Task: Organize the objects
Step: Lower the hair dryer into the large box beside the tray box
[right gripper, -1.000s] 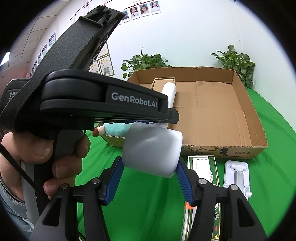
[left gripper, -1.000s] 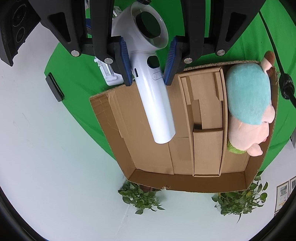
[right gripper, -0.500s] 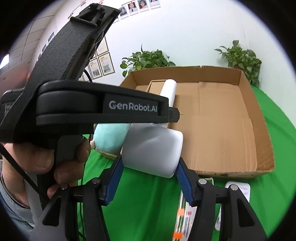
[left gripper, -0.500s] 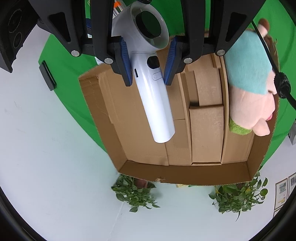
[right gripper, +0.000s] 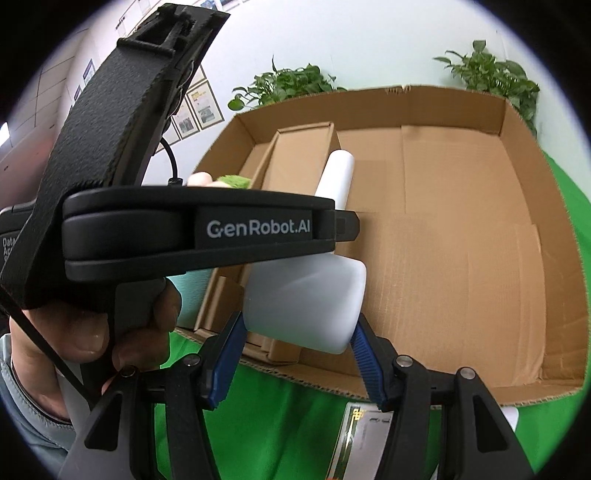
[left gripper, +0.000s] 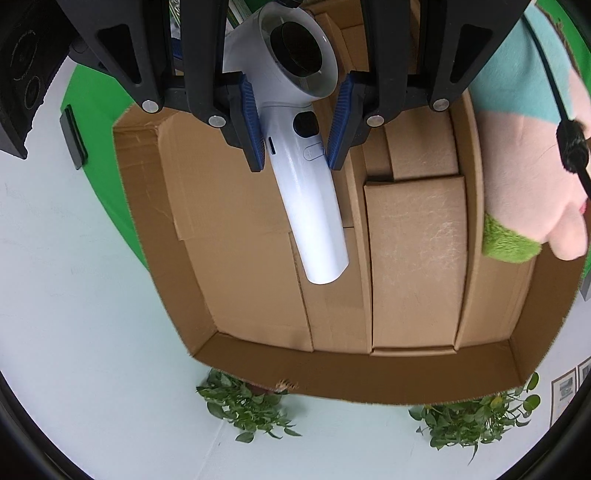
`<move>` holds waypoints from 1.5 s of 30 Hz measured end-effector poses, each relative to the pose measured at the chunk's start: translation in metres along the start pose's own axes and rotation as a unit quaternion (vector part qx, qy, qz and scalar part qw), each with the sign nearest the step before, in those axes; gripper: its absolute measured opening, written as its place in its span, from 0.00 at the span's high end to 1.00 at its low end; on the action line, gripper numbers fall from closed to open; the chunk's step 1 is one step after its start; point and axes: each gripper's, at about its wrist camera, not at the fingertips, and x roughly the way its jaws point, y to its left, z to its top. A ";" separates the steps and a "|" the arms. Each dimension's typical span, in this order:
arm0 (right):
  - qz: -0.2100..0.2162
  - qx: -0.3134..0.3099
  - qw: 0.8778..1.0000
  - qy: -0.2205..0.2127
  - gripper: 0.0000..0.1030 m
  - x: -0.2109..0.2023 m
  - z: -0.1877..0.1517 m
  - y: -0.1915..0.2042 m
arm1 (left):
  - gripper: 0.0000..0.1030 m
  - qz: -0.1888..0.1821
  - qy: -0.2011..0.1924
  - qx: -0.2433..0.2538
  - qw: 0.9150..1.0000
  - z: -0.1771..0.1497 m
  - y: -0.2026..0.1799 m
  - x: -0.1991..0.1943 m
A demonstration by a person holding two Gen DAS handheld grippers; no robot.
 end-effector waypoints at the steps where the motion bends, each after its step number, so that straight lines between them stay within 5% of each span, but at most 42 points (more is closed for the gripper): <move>1: 0.003 0.002 1.000 -0.002 0.45 0.000 0.001 -0.002 | 0.69 -0.001 -0.001 0.000 1.000 0.002 0.001 0.003; 20: 0.004 0.033 0.998 0.052 0.45 0.028 -0.014 -0.032 | 0.71 0.019 0.051 0.014 0.998 0.010 -0.017 0.045; 34: 0.032 -0.002 0.998 0.059 0.41 0.031 -0.025 -0.010 | 0.71 0.031 -0.002 0.016 0.999 -0.008 -0.005 -0.014; 45: 0.001 0.013 1.000 0.002 0.41 -0.013 -0.038 -0.010 | 0.71 0.063 -0.018 0.030 0.997 -0.035 0.012 -0.032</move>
